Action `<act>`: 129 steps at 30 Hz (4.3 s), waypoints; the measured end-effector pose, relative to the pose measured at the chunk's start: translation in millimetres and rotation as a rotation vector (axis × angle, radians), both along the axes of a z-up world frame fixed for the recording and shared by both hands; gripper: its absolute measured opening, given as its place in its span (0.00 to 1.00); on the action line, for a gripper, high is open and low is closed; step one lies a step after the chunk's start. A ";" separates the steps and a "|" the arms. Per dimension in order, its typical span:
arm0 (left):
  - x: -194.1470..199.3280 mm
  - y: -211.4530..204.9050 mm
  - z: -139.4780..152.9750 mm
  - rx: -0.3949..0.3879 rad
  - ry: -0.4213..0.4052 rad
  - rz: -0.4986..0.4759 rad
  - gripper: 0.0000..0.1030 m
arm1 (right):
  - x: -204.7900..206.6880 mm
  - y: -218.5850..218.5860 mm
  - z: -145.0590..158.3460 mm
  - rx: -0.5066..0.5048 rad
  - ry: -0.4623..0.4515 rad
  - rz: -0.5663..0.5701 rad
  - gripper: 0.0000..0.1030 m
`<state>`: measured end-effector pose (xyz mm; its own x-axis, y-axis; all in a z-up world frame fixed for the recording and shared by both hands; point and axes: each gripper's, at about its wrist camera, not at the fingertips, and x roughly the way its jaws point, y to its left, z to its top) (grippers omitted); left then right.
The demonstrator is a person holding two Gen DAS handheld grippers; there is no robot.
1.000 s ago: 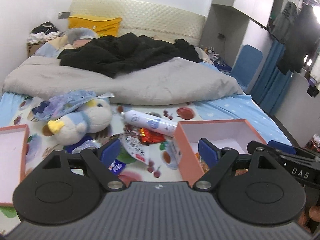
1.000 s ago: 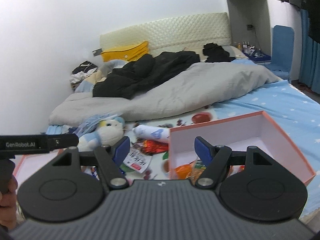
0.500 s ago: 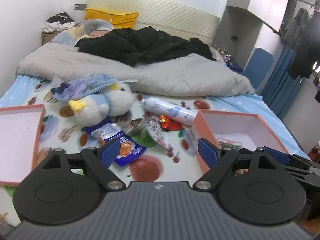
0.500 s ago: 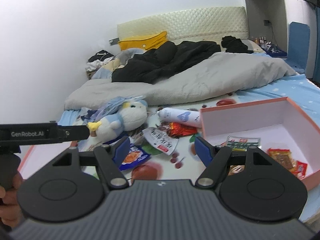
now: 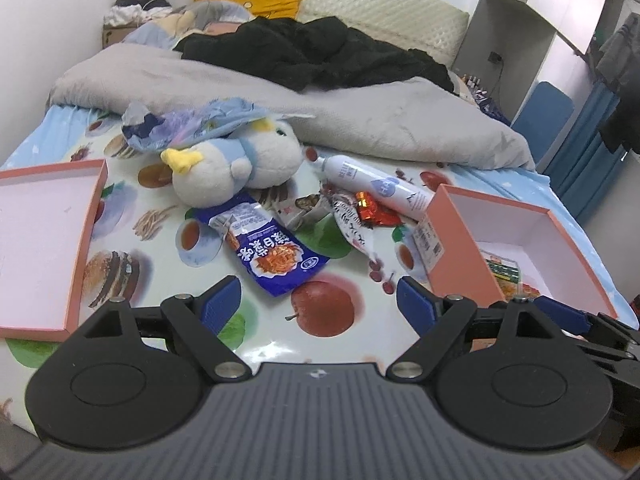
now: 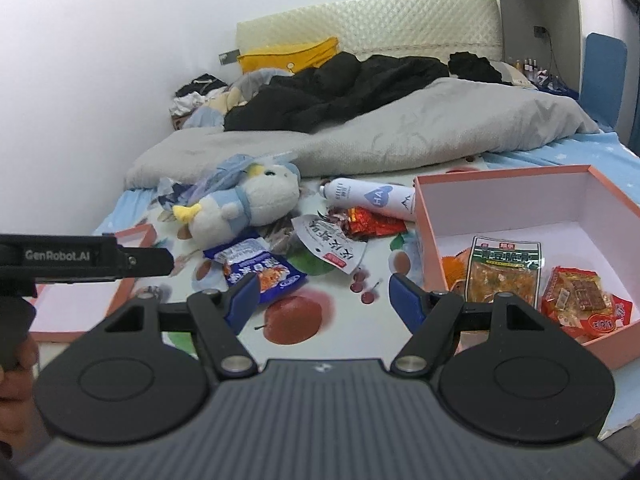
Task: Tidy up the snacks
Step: 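Withdraw both open grippers from the box back toward the pile, then grasp the blue noodle-snack packet with the left gripper while the right gripper grasps the white packet, then lift and carry both held packets over the pink box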
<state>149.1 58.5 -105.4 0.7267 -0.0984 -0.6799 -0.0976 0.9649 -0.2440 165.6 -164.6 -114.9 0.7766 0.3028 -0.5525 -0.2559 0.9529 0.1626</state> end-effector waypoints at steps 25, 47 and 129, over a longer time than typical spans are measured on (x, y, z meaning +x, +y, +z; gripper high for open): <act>149.2 76.3 -139.2 -0.066 0.197 0.085 0.85 | 141.6 60.3 -78.7 -0.178 0.126 0.124 0.71; 224.0 79.8 -185.6 0.064 0.176 0.094 0.85 | 215.8 121.5 -130.7 -0.469 0.002 0.271 0.63; 58.2 -2.3 -73.8 -0.105 0.074 0.053 0.27 | 61.8 1.1 -20.7 -0.063 0.131 0.050 0.02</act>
<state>207.3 56.2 -179.2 0.6811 -0.1347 -0.7197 -0.1691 0.9275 -0.3335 227.4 -163.5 -135.6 0.6816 0.3006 -0.6672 -0.2835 0.9490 0.1381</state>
